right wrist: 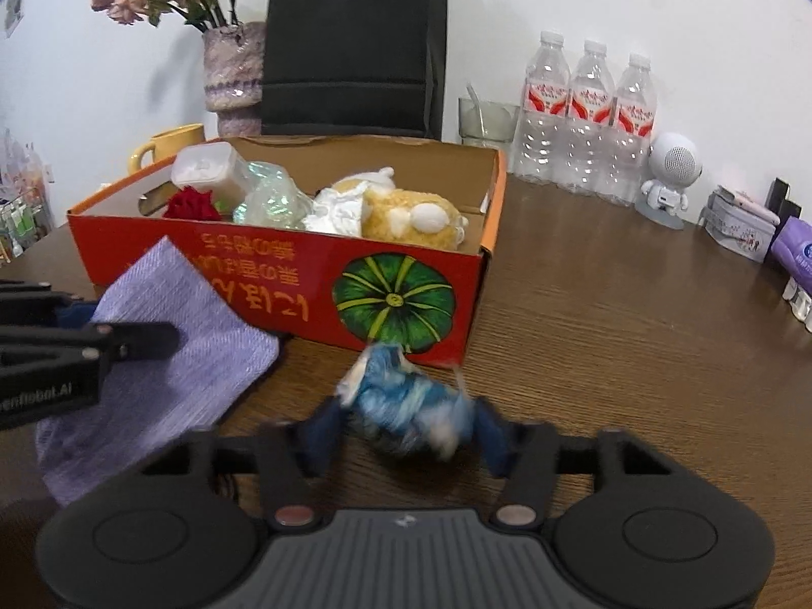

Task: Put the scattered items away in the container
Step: 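Grasp the purple drawstring pouch with the left tool while the right tool grasps the blue wrapper, then release the pouch into the box with the left tool while the right tool releases the wrapper, then grasp the yellow sponge with the left tool while the right tool grasps the black carabiner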

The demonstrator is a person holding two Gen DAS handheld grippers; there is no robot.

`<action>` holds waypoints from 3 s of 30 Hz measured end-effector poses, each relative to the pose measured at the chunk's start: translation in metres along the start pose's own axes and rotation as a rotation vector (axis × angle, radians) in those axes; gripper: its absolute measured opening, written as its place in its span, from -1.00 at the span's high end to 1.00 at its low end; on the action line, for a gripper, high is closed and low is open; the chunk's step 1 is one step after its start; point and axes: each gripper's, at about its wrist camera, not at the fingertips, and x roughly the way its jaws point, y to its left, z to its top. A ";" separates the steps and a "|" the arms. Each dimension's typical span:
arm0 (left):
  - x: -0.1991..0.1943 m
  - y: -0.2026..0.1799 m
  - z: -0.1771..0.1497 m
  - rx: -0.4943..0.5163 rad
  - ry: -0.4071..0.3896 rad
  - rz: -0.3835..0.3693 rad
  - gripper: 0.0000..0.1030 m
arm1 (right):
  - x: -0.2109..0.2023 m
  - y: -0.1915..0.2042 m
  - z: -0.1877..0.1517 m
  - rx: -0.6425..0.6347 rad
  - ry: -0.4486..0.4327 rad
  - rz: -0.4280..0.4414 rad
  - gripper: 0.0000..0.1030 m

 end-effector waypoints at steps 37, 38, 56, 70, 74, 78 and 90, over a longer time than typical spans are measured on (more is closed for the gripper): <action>0.060 0.109 0.127 -0.263 -0.153 -0.060 0.92 | 0.077 -0.004 0.143 0.141 -0.129 -0.031 0.70; 0.069 0.110 0.127 -0.257 -0.134 -0.048 0.91 | 0.086 -0.005 0.144 0.143 -0.110 -0.028 0.70; 0.092 0.094 0.118 -0.169 -0.066 0.011 -0.26 | 0.096 -0.005 0.142 0.134 -0.070 -0.002 -0.48; 0.059 0.083 0.124 -0.129 -0.157 0.070 -1.00 | 0.071 0.007 0.149 0.095 -0.095 -0.015 -1.00; 0.043 0.082 0.124 -0.144 -0.187 0.075 -1.00 | 0.059 0.010 0.147 0.087 -0.106 -0.030 -1.00; 0.014 0.081 0.119 -0.157 -0.231 0.063 -1.00 | 0.032 0.017 0.140 0.081 -0.142 -0.045 -1.00; -0.082 0.084 0.069 -0.131 -0.287 0.073 -1.00 | -0.066 0.044 0.084 0.051 -0.231 -0.053 -1.00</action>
